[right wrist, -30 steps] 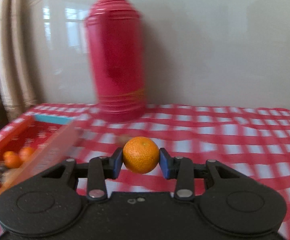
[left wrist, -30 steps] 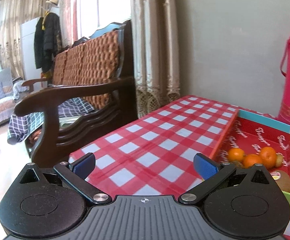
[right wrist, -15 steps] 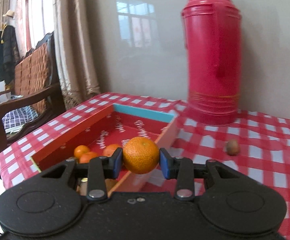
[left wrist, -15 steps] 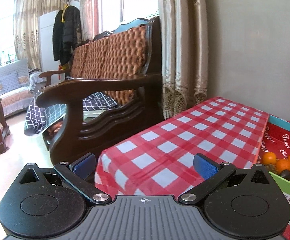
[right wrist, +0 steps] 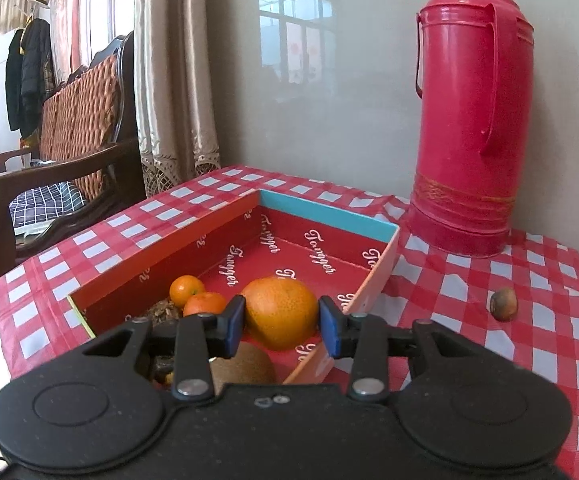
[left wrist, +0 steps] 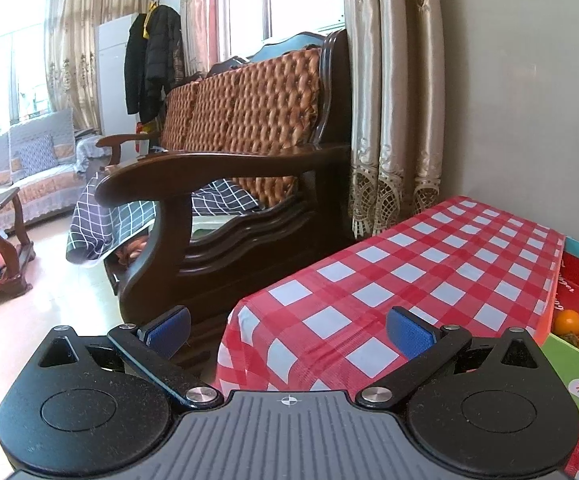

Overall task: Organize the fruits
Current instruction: 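Open the right tool and withdraw it from the box, then reach the left tool to the brown nut and close on it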

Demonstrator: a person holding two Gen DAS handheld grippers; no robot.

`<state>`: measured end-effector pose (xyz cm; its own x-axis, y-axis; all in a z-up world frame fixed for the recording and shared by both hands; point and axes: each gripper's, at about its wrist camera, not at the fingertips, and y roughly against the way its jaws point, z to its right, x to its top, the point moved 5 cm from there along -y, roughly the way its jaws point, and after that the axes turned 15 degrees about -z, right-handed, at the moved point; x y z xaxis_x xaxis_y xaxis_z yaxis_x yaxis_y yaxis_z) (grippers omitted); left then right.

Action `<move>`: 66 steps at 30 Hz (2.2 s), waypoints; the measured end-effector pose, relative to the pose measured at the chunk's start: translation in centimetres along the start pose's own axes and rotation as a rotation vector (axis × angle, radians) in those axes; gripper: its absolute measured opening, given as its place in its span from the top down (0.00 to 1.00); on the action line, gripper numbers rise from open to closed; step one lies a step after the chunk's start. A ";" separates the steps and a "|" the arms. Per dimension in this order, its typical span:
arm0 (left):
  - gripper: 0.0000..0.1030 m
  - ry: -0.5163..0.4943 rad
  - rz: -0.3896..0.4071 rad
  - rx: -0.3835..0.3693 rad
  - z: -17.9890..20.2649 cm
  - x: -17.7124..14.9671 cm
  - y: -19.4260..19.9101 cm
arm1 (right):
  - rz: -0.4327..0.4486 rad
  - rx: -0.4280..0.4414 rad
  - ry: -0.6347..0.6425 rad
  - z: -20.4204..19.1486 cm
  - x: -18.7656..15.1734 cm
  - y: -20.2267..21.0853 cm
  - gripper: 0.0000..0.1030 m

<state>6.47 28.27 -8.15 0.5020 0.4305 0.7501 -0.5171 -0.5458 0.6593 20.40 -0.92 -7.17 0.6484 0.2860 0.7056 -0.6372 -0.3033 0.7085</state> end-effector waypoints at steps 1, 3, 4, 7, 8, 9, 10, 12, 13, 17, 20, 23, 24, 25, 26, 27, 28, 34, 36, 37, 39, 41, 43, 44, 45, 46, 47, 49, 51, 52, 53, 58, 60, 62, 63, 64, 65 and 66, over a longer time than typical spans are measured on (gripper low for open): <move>0.00 0.000 0.000 0.000 0.0 0.0 0.0 | 0.002 -0.001 0.004 -0.1 0.1 0.0 0.66; 0.00 -0.001 0.001 -0.002 0.0 0.0 0.0 | 0.006 0.008 0.009 -0.4 0.1 0.1 0.59; 0.00 0.000 0.002 -0.002 0.0 0.0 0.0 | 0.010 0.008 0.012 -0.5 0.2 0.2 0.53; 0.00 -0.003 0.001 -0.009 0.0 0.0 0.0 | 0.043 -0.010 0.020 -0.7 0.3 0.9 0.42; 0.00 -0.004 0.000 -0.012 0.1 0.0 0.0 | 0.050 -0.015 0.022 -0.7 0.4 1.1 0.42; 0.00 -0.004 0.000 -0.015 0.2 0.0 0.0 | 0.055 -0.018 0.021 -0.6 0.4 1.3 0.42; 0.00 -0.006 -0.001 -0.016 0.3 -0.1 0.1 | 0.062 -0.022 0.018 -0.5 0.5 1.6 0.41; 0.00 -0.011 0.000 -0.019 0.6 -0.1 0.2 | 0.074 -0.035 0.014 -0.3 0.5 2.1 0.38; 0.00 -0.013 0.003 -0.019 0.7 -0.2 0.3 | 0.084 -0.046 0.010 -0.1 0.5 2.4 0.36; 0.00 -0.029 0.010 -0.030 1.5 -0.3 0.7 | 0.110 -0.098 -0.006 0.9 0.3 3.6 0.30; 0.00 -0.047 0.016 -0.034 2.2 -0.4 1.1 | 0.123 -0.157 -0.033 2.2 -0.2 4.5 0.27; 0.00 -0.080 0.031 -0.040 3.3 -0.6 1.6 | 0.136 -0.206 -0.077 4.0 -1.2 5.3 0.25; 0.00 -0.097 0.037 -0.043 3.8 -0.7 1.8 | 0.136 -0.221 -0.092 4.6 -1.5 5.5 0.24; 0.00 -0.113 0.041 -0.045 4.3 -0.8 2.0 | 0.135 -0.238 -0.105 5.3 -1.8 5.6 0.24; 0.00 -0.131 0.046 -0.049 4.8 -0.9 2.2 | 0.133 -0.255 -0.119 6.0 -2.2 5.7 0.24; 0.00 -0.153 0.051 -0.057 5.4 -1.0 2.4 | 0.131 -0.273 -0.133 6.7 -2.6 5.8 0.24; 0.00 -0.173 0.054 -0.065 6.0 -1.1 2.7 | 0.130 -0.293 -0.147 7.4 -2.9 5.9 0.24; 0.00 -0.280 0.085 -0.094 10.1 -1.8 4.2 | 0.138 -0.381 -0.224 11.3 -5.1 7.3 0.22; 0.00 -0.308 0.092 -0.115 11.3 -2.0 4.7 | 0.138 -0.402 -0.244 12.4 -5.7 7.8 0.22; 0.00 -0.317 0.096 -0.123 11.8 -2.1 5.0 | 0.140 -0.410 -0.255 12.9 -6.1 8.2 0.22; 0.00 -0.333 0.098 -0.141 13.0 -2.3 5.5 | 0.141 -0.434 -0.268 13.7 -6.7 8.8 0.22; 0.00 -0.348 0.101 -0.164 14.2 -2.6 6.0 | 0.141 -0.460 -0.279 14.5 -7.4 9.5 0.22; 0.00 -0.362 0.100 -0.187 15.3 -3.0 6.5 | 0.146 -0.493 -0.293 15.3 -7.9 10.2 0.20; 0.00 -0.370 0.100 -0.200 15.9 -3.2 6.8 | 0.150 -0.514 -0.298 15.7 -8.3 10.7 0.20; 0.00 -0.381 0.098 -0.218 16.6 -3.4 7.2 | 0.155 -0.536 -0.305 16.2 -8.6 11.1 0.19; 0.00 -0.396 0.097 -0.238 17.4 -3.6 7.7 | 0.158 -0.559 -0.314 16.7 -9.0 11.5 0.17; 0.00 -0.408 0.098 -0.251 18.2 -3.9 8.1 | 0.160 -0.578 -0.324 17.0 -9.4 11.9 0.16; 0.00 -0.440 0.104 -0.280 19.9 -4.2 9.1 | 0.162 -0.619 -0.350 18.2 -10.2 12.7 0.15; 0.00 -0.480 0.106 -0.321 21.7 -4.5 10.2 | 0.159 -0.643 -0.380 19.1 -10.9 13.2 0.14; 0.00 -0.501 0.110 -0.338 22.6 -4.7 10.7 | 0.160 -0.660 -0.401 19.8 -11.3 13.4 0.13; 0.00 -0.519 0.114 -0.354 23.5 -4.8 11.3 | 0.159 -0.674 -0.418 20.2 -11.6 13.6 0.11; 0.00 -0.605 0.129 -0.432 28.6 -5.2 14.0 | 0.156 -0.767 -0.492 22.3 -13.0 14.4 0.08; 0.00 -0.631 0.128 -0.450 30.5 -5.3 14.7 | 0.162 -0.811 -0.522 22.9 -13.5 14.9 0.06; 0.00 -0.659 0.145 -0.462 32.3 -5.3 15.2 | 0.167 -0.841 -0.546 23.5 -14.0 15.4 0.06; 0.00 -0.679 0.151 -0.467 33.3 -5.5 15.5 | 0.168 -0.861 -0.554 23.6 -14.1 15.5 0.06; 0.00 -0.697 0.153 -0.471 34.2 -5.6 15.5 | 0.169 -0.887 -0.563 23.9 -14.3 15.7 0.06; 0.00 -0.718 0.149 -0.472 35.2 -5.8 15.5 | 0.169 -0.908 -0.571 24.1 -14.5 15.9 0.06; 0.00 -0.734 0.144 -0.474 36.1 -5.8 15.5 | 0.170 -0.926 -0.580 24.2 -14.7 16.3 0.06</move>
<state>20.60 -8.65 -4.20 0.6442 -0.2782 0.7124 -0.7605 -0.1337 0.6355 10.57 -32.09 -6.40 0.4650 -0.2380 0.8527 -0.6452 0.5685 0.5104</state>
